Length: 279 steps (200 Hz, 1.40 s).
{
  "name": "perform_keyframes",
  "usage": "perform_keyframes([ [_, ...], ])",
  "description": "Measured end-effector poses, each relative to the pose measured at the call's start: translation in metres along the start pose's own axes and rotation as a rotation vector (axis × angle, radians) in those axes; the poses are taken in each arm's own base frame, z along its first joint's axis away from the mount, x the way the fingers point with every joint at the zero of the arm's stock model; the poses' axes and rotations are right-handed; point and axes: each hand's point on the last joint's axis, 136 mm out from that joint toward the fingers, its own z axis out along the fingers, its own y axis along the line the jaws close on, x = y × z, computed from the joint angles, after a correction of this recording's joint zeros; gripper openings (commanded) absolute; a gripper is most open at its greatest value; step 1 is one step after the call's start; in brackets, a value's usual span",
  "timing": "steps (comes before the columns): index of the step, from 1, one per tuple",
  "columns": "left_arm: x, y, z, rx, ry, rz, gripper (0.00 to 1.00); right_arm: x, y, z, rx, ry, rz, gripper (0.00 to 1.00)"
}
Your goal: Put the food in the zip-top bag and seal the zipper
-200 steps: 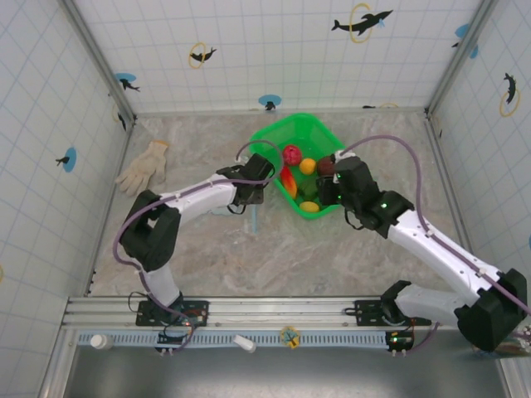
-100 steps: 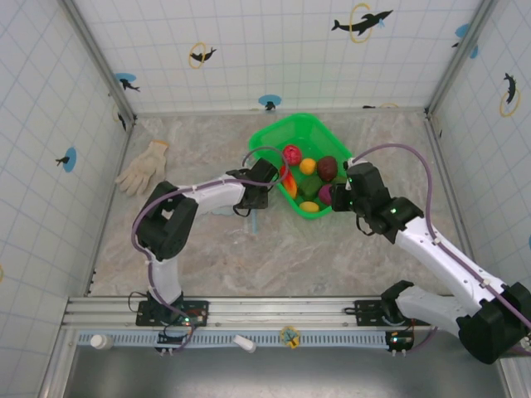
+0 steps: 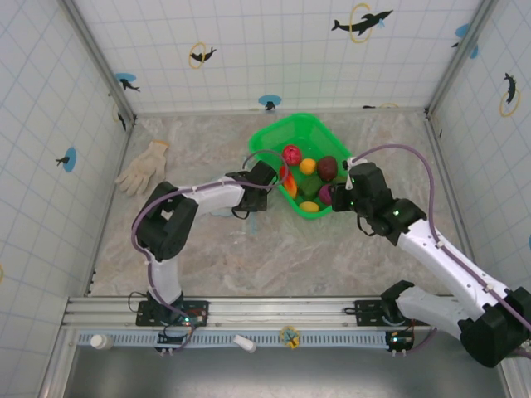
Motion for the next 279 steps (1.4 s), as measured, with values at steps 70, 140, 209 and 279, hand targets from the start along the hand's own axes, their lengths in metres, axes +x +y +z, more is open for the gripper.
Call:
perform_keyframes([
  [70, 0.013, -0.019, -0.099, 0.353, -0.09, 0.06, 0.0, 0.023, 0.051, 0.009, -0.264, 0.049, 0.058, 0.47],
  [140, 0.055, -0.026, -0.161, 0.64, -0.137, 0.149, 0.0, 0.072, 0.123, 0.045, -0.434, 0.205, 0.069, 0.66],
  [209, 0.05, -0.018, -0.214, 0.732, -0.292, 0.161, 0.0, 0.11, 0.129, 0.087, -0.348, 0.31, 0.062, 0.77],
  [279, 0.064, -0.004, -0.218, 0.735, -0.331, 0.122, 0.0, 0.104, 0.156, 0.098, -0.5, 0.281, 0.172, 0.04],
])
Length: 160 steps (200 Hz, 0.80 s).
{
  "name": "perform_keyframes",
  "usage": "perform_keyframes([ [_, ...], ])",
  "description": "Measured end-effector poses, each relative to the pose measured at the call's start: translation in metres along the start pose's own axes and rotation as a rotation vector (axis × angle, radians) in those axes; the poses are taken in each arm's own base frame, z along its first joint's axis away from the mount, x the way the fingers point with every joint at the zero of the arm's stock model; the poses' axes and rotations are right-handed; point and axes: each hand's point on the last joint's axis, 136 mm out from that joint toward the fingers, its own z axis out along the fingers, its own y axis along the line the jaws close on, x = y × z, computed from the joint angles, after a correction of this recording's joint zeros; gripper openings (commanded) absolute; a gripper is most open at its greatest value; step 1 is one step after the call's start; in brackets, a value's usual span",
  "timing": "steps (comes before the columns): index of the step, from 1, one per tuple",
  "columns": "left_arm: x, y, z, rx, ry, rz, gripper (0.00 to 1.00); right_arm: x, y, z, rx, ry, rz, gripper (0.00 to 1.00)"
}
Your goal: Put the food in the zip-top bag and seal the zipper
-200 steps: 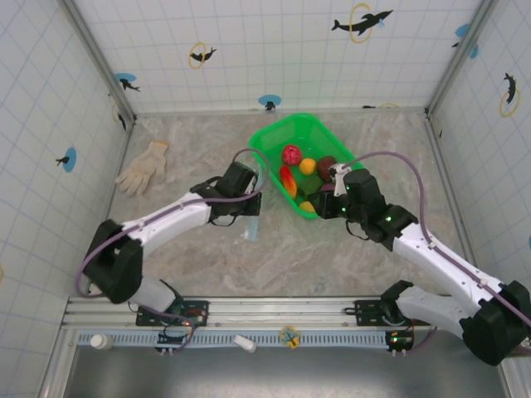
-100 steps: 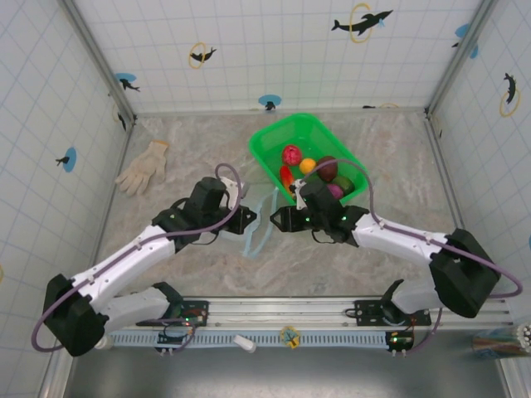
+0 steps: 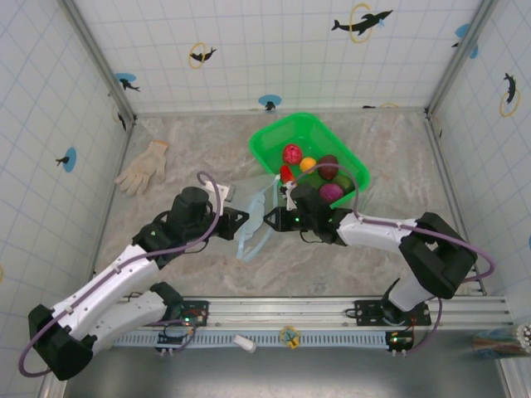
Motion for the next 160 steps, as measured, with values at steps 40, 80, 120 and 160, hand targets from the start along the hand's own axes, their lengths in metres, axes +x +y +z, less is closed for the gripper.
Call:
perform_keyframes([
  [40, 0.013, 0.017, 0.006, -0.07, 0.038, -0.041, 0.0, -0.008, 0.008, -0.004, -0.032, -0.029, -0.01, 0.0],
  [80, 0.025, 0.018, 0.028, -0.069, 0.165, -0.093, 0.22, -0.014, 0.02, -0.007, -0.037, -0.025, -0.042, 0.0],
  [120, 0.011, 0.01, 0.032, -0.055, 0.165, -0.092, 0.36, -0.021, 0.037, -0.01, -0.044, -0.037, -0.092, 0.0],
  [160, 0.003, 0.009, 0.037, -0.059, 0.166, -0.091, 0.28, -0.014, 0.037, -0.011, -0.033, -0.014, -0.108, 0.0],
])
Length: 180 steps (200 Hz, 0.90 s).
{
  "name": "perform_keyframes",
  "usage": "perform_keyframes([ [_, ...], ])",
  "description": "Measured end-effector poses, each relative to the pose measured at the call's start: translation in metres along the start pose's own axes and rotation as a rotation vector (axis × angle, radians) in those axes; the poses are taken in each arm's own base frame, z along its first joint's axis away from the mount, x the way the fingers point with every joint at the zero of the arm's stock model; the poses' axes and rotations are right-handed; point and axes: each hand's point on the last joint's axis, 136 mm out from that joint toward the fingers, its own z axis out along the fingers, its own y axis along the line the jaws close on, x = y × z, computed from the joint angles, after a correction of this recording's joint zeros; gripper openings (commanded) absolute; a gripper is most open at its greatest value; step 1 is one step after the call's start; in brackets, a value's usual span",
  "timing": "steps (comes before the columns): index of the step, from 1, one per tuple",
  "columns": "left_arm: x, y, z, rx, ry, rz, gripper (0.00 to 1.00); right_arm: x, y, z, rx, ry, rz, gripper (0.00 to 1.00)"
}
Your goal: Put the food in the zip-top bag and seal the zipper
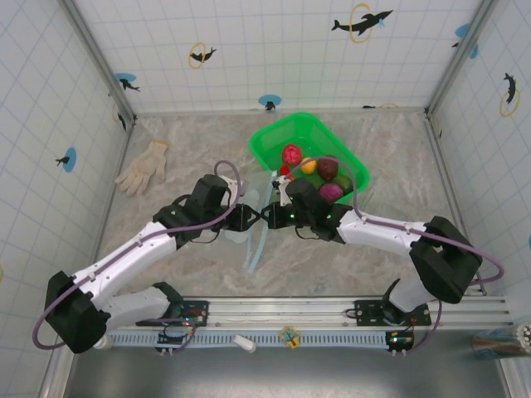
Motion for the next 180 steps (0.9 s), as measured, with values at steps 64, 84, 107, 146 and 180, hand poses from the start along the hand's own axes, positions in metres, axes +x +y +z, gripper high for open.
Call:
perform_keyframes([
  [64, 0.004, 0.003, 0.008, -0.007, 0.027, -0.009, 0.27, -0.008, 0.004, -0.009, -0.003, -0.03, -0.002, 0.0],
  [84, 0.003, 0.002, 0.01, 0.004, 0.017, -0.012, 0.3, -0.01, 0.003, -0.009, -0.001, -0.036, 0.012, 0.0],
  [107, 0.007, 0.003, 0.013, 0.007, 0.02, -0.016, 0.25, -0.007, -0.002, -0.009, 0.003, -0.033, 0.034, 0.0],
  [146, 0.013, 0.006, 0.017, 0.009, 0.023, -0.021, 0.04, -0.004, -0.003, -0.009, -0.007, -0.025, 0.061, 0.0],
  [180, 0.008, 0.004, 0.016, 0.015, -0.001, -0.019, 0.0, -0.008, -0.003, -0.009, -0.012, -0.038, 0.073, 0.0],
])
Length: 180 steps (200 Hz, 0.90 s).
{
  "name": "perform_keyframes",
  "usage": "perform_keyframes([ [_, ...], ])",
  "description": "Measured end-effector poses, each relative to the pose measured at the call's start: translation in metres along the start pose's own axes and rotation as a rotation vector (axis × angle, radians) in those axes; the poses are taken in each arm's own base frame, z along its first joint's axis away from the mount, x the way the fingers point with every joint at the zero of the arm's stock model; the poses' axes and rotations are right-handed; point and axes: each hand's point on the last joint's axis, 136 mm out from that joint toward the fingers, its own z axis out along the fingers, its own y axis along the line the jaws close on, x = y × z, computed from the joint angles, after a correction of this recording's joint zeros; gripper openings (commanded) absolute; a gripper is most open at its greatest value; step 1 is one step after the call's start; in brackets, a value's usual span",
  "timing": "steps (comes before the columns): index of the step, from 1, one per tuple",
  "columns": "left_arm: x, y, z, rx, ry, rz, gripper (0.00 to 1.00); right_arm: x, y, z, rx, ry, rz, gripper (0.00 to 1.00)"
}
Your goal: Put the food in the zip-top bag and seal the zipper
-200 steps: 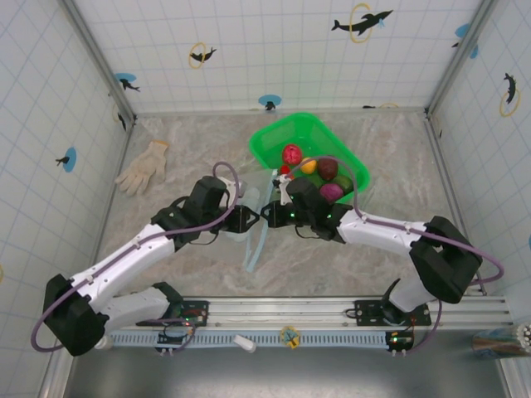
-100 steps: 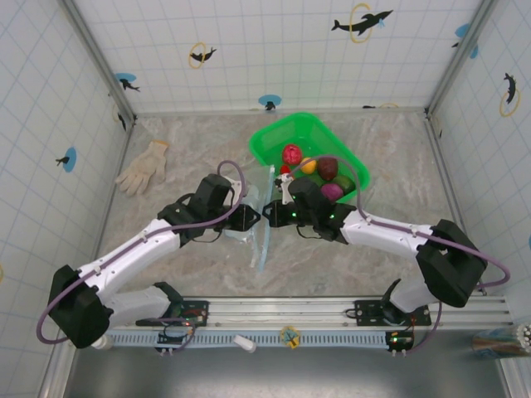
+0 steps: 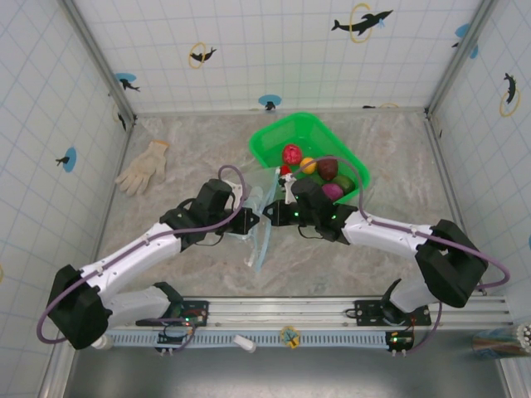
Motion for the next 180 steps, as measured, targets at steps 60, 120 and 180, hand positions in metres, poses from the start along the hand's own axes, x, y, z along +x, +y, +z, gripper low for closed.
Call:
perform_keyframes([
  [60, -0.03, 0.001, -0.034, -0.112, -0.112, 0.048, 0.0, 0.003, -0.023, -0.001, 0.089, 0.001, 0.0, 0.05],
  [120, -0.077, 0.018, -0.11, -0.395, -0.297, 0.036, 0.0, 0.013, -0.062, -0.007, 0.25, 0.047, -0.079, 0.13],
  [180, -0.077, 0.019, -0.127, -0.429, -0.302, 0.018, 0.0, 0.011, -0.07, -0.006, 0.298, 0.104, -0.148, 0.27],
])
